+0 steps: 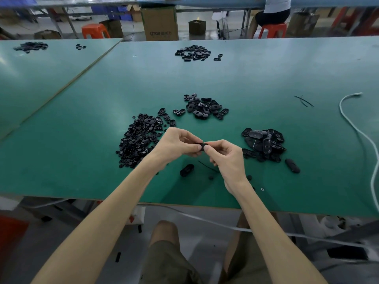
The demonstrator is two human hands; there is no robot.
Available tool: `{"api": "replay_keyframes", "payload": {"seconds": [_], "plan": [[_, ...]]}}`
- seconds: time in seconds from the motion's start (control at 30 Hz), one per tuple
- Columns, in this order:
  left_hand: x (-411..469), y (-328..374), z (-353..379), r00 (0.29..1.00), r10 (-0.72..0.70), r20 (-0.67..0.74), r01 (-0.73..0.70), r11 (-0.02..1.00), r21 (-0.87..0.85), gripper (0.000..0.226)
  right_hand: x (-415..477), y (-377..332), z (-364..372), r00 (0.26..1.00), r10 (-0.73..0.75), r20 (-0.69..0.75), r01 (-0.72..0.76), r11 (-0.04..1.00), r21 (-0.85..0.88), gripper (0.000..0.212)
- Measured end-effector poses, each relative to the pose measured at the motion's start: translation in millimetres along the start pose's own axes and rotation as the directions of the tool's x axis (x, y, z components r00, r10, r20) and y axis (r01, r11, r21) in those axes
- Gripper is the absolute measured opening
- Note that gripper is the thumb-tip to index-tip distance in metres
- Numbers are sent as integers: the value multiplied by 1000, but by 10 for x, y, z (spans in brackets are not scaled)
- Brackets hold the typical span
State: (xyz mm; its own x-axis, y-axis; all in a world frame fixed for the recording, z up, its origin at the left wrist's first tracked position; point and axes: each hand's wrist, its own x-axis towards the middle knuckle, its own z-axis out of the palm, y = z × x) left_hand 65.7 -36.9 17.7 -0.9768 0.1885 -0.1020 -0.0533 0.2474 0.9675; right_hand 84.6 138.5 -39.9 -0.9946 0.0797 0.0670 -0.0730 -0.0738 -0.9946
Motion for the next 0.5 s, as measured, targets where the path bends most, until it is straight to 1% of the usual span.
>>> {"api": "replay_keyframes", "payload": {"seconds": [0.13,0.23,0.33,0.43,0.5], "plan": [[48,-7,70,999,24,-42,-23,999,40,10,10,9,-11,1000,7,-23,-7,1000,-5,8],[102,31,140,993,68,-94,-60,994,87,11,29,18,-14,998,11,-59,-8,999,38,7],[211,148,258,980,126,-155,-112,989,98,11,49,18,0,997,31,-69,-26,997,78,14],[401,321,510,979,174,-103,-162,980,118,12,40,4,13,999,37,-29,-35,995,96,9],[535,427,741,979,201,-35,-194,971,139,11,38,-5,9,999,27,-26,-27,1000,14,11]]}}
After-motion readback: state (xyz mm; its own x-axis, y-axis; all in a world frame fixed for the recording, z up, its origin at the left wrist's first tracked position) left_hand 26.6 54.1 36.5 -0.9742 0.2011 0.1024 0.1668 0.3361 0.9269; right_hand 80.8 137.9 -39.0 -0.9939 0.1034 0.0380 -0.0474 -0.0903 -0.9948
